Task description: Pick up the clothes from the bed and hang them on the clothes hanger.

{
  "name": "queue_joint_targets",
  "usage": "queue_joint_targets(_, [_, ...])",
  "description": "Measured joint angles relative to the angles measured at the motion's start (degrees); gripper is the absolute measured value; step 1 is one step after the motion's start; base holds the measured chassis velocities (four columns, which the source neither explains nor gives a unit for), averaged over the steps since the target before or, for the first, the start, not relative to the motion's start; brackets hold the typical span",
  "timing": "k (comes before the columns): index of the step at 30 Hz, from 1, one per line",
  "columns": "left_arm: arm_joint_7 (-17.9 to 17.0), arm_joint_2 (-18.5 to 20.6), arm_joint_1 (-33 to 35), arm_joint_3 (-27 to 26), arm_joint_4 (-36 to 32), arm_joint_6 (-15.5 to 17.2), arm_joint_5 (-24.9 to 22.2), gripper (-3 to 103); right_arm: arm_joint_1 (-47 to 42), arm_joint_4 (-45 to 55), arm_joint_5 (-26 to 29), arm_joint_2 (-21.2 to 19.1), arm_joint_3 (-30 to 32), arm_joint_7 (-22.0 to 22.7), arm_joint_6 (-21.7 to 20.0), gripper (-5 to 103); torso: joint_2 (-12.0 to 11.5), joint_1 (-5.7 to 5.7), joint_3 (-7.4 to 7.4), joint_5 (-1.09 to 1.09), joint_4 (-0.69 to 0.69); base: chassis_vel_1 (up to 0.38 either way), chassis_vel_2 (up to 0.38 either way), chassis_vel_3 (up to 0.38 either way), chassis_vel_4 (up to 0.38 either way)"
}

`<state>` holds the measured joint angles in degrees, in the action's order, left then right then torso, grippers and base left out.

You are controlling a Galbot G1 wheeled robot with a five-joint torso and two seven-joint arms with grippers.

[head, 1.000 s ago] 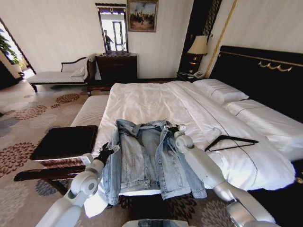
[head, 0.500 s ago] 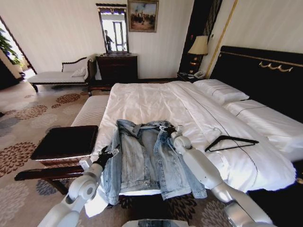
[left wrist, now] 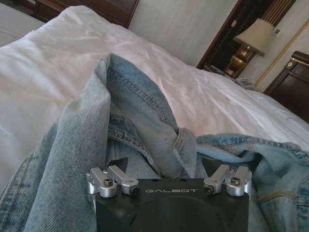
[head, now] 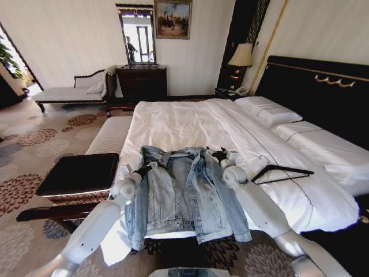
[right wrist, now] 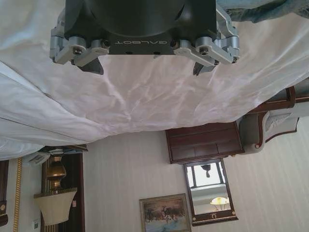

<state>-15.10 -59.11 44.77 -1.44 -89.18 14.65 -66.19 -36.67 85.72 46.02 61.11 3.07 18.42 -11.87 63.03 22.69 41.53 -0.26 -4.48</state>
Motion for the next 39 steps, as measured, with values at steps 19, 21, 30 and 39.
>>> queue_joint_targets(19, [2.3,-3.16,-5.61,5.72,5.6,-0.44,4.0,88,0.17,-0.55,0.02,0.85,0.09,-0.01,-0.17,100,0.0,-0.01,-0.01,0.0,-0.03,0.0,0.0,0.0,0.0])
queue_joint_targets(21, [2.12,-3.08,-5.41,5.76,5.55,-0.41,4.18,88,0.16,-0.56,0.01,0.75,0.14,-0.03,-0.17,100,0.0,-0.01,-0.01,0.0,-0.02,0.0,0.0,0.0,0.0])
queue_joint_targets(30, [-1.19,1.97,-1.34,6.14,-3.14,0.93,3.01,76,0.3,-0.98,-0.28,1.0,0.36,-0.1,-0.23,100,0.01,-0.01,-0.01,0.01,-0.01,0.0,0.0,0.0,0.0])
queue_joint_targets(39, [-2.0,1.6,-5.34,8.14,-1.06,1.62,3.24,72,0.45,-1.97,-0.81,2.81,0.04,-0.28,-0.19,100,0.01,-0.02,-0.01,0.01,-0.04,0.0,0.0,0.0,0.0])
